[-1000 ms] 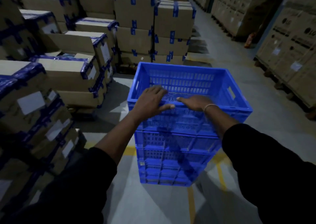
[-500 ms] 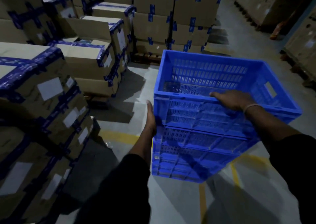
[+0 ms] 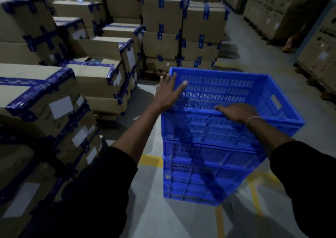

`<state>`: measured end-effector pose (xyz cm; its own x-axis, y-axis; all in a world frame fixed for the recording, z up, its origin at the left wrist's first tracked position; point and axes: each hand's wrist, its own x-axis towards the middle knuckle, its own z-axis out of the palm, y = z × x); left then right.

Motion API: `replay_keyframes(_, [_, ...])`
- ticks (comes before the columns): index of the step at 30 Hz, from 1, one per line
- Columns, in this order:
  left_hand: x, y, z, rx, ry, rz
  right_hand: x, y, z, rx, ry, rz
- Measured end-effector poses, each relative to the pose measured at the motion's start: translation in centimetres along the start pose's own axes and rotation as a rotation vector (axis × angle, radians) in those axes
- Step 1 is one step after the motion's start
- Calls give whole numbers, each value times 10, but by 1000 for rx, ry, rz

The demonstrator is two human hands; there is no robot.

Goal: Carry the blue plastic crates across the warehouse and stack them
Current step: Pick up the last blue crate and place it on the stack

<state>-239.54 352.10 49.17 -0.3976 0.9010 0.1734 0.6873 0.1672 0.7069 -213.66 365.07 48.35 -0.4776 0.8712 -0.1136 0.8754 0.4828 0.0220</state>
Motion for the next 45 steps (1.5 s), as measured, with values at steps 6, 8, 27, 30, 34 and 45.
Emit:
replay_keyframes(6, [-6, -4, 33, 608, -66, -3, -7, 20, 5, 23, 193, -147])
replay_keyframes(8, [-4, -6, 31, 621, -70, 2, -10, 52, 6, 19, 207, -90])
replay_keyframes(27, [-9, 8, 31, 798, 6, 150, -7, 174, 14, 186, 159, 57])
replay_keyframes(30, [-11, 0, 34, 861, -15, 110, -3, 175, 15, 172, 150, 69])
replay_keyframes(34, [-20, -10, 40, 889, -64, 156, -7, 174, 13, 178, 129, 75])
replay_keyframes(45, [-10, 50, -43, 524, 63, 170, -19, 166, -78, 322, 213, 26])
